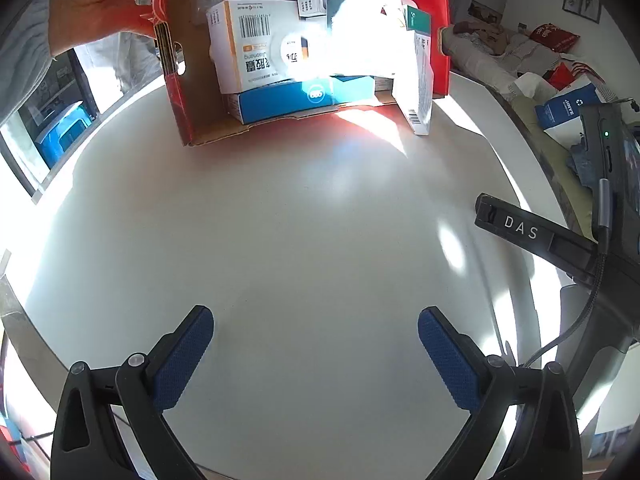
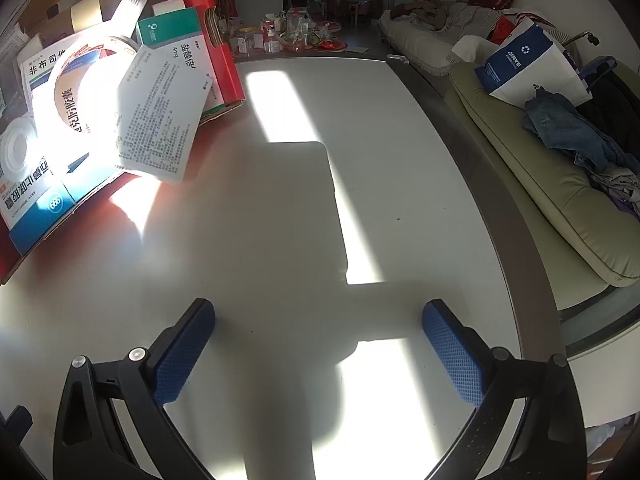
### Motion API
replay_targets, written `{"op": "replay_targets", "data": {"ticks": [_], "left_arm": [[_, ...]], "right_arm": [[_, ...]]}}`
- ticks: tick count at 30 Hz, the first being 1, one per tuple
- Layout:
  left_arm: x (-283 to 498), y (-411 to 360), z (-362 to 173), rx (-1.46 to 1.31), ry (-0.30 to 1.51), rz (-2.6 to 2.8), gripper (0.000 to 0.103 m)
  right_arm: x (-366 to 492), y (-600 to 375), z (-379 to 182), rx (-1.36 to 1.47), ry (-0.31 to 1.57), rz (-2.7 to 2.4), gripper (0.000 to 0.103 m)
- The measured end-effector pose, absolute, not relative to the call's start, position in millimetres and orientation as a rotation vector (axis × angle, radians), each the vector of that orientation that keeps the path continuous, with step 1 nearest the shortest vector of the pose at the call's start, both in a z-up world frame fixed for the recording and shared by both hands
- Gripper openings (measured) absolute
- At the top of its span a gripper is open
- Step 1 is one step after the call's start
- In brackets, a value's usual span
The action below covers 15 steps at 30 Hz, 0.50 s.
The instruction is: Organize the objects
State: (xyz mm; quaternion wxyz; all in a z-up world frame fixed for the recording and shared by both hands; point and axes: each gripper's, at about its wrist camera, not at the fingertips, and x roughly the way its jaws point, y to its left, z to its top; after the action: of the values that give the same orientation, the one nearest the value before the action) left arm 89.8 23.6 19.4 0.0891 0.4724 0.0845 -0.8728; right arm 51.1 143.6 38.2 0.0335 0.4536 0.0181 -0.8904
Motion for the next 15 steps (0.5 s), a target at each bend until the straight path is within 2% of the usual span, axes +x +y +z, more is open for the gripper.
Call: {"op": "replay_targets", "data": {"ticks": [15], "left_arm": [[84, 43, 28, 1.386, 0.184, -2.630, 0.103]], "right_arm": [[50, 144, 39, 1.396, 0.054, -2.737, 0.103]]}}
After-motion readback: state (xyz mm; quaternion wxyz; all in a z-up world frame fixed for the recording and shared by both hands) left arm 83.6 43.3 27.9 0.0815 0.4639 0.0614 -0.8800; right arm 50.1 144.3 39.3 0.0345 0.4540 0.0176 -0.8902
